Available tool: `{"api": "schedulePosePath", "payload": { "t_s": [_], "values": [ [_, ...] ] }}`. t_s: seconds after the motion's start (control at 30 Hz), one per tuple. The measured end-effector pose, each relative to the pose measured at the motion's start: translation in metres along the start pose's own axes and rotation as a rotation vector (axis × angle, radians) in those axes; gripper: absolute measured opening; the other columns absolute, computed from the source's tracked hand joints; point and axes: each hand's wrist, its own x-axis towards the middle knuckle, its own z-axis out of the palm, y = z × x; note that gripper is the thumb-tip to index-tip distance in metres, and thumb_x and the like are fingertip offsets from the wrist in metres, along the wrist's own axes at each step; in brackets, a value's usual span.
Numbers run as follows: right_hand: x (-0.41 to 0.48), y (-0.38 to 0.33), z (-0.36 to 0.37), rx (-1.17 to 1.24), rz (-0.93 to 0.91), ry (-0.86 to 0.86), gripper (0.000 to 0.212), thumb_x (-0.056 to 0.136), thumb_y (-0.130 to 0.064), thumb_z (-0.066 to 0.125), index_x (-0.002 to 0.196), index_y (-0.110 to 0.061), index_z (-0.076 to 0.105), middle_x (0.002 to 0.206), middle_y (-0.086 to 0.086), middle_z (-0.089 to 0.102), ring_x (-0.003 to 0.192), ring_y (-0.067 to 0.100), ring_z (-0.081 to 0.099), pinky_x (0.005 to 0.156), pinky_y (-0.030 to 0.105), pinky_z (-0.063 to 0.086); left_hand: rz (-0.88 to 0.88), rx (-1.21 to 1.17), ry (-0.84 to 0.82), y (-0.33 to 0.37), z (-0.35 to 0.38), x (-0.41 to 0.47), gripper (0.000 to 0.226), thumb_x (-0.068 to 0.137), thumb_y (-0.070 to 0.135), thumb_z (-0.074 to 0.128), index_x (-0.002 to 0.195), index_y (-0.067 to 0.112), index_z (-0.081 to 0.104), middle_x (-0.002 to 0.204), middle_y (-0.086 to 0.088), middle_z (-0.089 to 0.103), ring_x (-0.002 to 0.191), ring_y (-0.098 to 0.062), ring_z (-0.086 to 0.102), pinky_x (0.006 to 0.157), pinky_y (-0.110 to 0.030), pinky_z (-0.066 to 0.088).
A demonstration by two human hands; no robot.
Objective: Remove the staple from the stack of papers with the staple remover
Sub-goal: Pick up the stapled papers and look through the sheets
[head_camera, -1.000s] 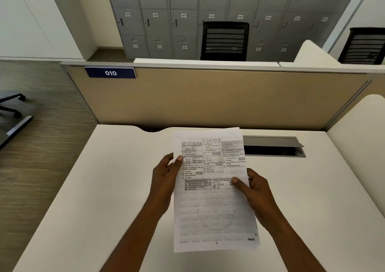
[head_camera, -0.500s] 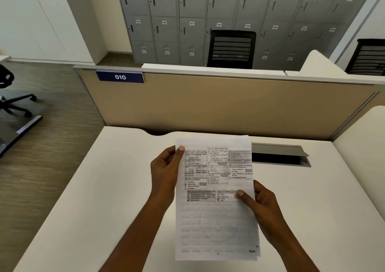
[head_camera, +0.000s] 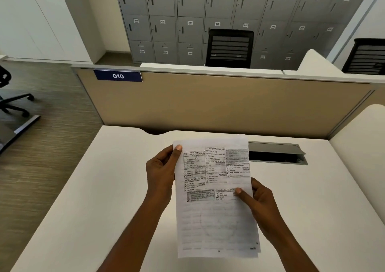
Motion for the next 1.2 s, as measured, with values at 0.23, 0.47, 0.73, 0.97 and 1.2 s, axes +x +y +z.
{"api": "schedulePosePath", "payload": {
  "t_s": [0.23, 0.47, 0.73, 0.97, 1.2],
  "values": [
    [0.005, -0.001, 0.001, -0.03, -0.016, 0.028, 0.025, 0.091, -0.016, 0.071, 0.116, -0.022, 0.071, 0.115, 0.001, 0.077, 0.104, 0.024, 0.074, 0.085, 0.037, 0.062, -0.106, 0.105, -0.131, -0.012, -0.007, -0.015, 0.026, 0.082, 0.036, 0.078, 0.104, 0.024, 0.083, 0.105, -0.008, 0.082, 0.096, -0.029, 0.079, 0.073, -0.035, 0.065],
    [0.004, -0.02, 0.021, -0.502, -0.226, 0.35, 0.061, 0.085, -0.026, 0.078, 0.138, -0.018, 0.05, 0.141, -0.004, 0.055, 0.123, 0.016, 0.056, 0.097, 0.03, 0.05, 0.003, 0.109, -0.04, -0.011, -0.001, -0.025, 0.011, 0.091, 0.03, 0.077, 0.098, 0.029, 0.084, 0.099, -0.004, 0.083, 0.09, -0.026, 0.08, 0.076, -0.04, 0.067],
    [-0.021, -0.068, 0.092, -0.323, -0.316, 0.042, 0.052, 0.088, -0.053, 0.062, 0.137, -0.041, 0.049, 0.146, -0.024, 0.049, 0.124, -0.015, 0.049, 0.094, 0.014, 0.053, 0.335, 0.329, 0.049, -0.017, 0.027, -0.058, 0.012, 0.089, 0.032, 0.073, 0.1, 0.036, 0.077, 0.099, 0.021, 0.079, 0.093, -0.011, 0.077, 0.081, -0.028, 0.064],
    [-0.025, -0.08, 0.099, -0.131, -0.288, 0.038, 0.046, 0.091, -0.046, 0.059, 0.136, -0.036, 0.053, 0.128, -0.018, 0.067, 0.118, 0.0, 0.064, 0.093, 0.017, 0.055, 0.487, 0.369, -0.145, -0.02, 0.042, -0.072, 0.045, 0.09, 0.006, 0.078, 0.118, 0.04, 0.071, 0.114, 0.019, 0.074, 0.111, -0.007, 0.07, 0.081, -0.02, 0.061],
    [-0.023, -0.08, 0.081, -0.073, -0.205, 0.057, 0.045, 0.095, -0.035, 0.051, 0.139, -0.027, 0.054, 0.126, -0.007, 0.07, 0.11, 0.013, 0.07, 0.086, 0.03, 0.062, 0.484, 0.445, -0.384, -0.022, 0.036, -0.078, 0.068, 0.084, 0.026, 0.082, 0.144, 0.028, 0.049, 0.145, 0.008, 0.055, 0.13, -0.008, 0.059, 0.097, -0.021, 0.056]
  ]
}}
